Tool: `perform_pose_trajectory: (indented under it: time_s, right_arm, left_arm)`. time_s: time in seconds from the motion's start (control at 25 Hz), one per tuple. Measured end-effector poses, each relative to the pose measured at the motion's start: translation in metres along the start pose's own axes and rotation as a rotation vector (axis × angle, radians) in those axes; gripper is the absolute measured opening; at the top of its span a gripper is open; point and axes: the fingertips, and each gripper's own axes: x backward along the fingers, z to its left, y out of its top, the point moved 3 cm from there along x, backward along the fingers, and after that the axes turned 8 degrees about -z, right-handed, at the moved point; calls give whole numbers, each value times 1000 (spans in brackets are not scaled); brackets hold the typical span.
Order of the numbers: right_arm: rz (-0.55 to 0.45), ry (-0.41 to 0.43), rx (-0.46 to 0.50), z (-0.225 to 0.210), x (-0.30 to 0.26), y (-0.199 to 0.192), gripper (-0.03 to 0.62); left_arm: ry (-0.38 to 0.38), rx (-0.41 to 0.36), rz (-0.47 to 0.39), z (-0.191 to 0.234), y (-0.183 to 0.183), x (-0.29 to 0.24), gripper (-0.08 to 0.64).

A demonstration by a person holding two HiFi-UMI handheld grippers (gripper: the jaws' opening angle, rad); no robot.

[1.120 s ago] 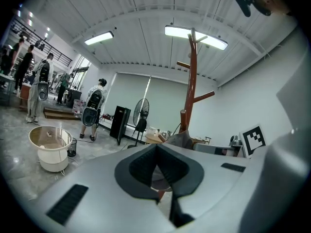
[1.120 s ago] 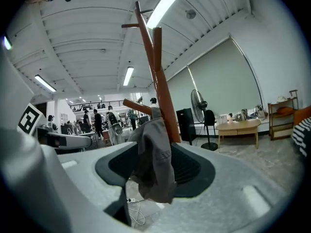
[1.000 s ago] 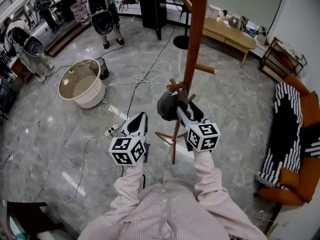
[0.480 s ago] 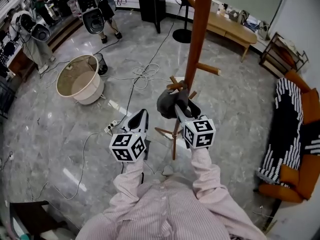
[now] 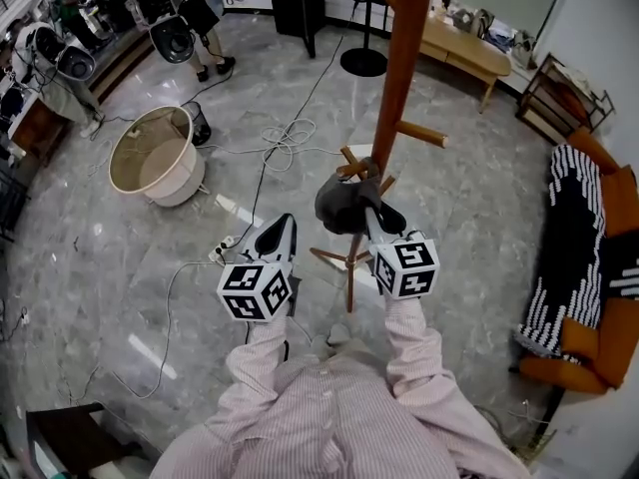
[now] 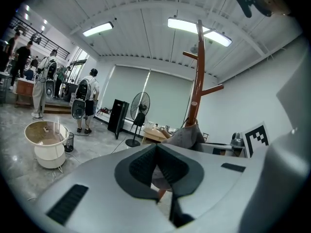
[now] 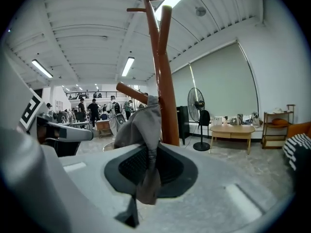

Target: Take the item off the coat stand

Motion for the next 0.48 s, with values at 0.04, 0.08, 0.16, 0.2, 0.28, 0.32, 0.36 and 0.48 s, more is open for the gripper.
perform_pose_trajectory:
  time_s: [0.04, 0.08, 0.16, 0.2, 0.28, 0.32, 0.36, 0.48]
  right_arm:
    - [-10, 5, -1, 1, 1, 2, 35]
    - [-21, 9, 0, 2, 3, 4, 35]
    - [-42, 19, 10, 4, 5, 11, 34]
    - [-51, 23, 14, 5, 5, 15, 34]
    - [-70, 31, 20, 9, 7, 21, 32]
    - [-79, 33, 23, 10, 7, 25, 32]
    - [-88, 35, 26, 12, 7, 28, 32]
    - [-107, 42, 39, 16, 8, 38, 32]
  left_arm:
    - [-1, -1, -2, 0, 1, 1, 2]
    - [-3, -3, -6, 0, 2, 1, 2]
    - [-7, -6, -13, -1, 5, 1, 2]
    - [-9, -7, -17, -1, 7, 1, 2]
    - [-14, -10, -25, -1, 10, 2, 2]
    - [-16, -12, -30, 0, 12, 3, 2]
    - [-18, -14, -34, 0, 14, 3, 2]
    - [-21, -19, -49, 2, 21, 5, 2]
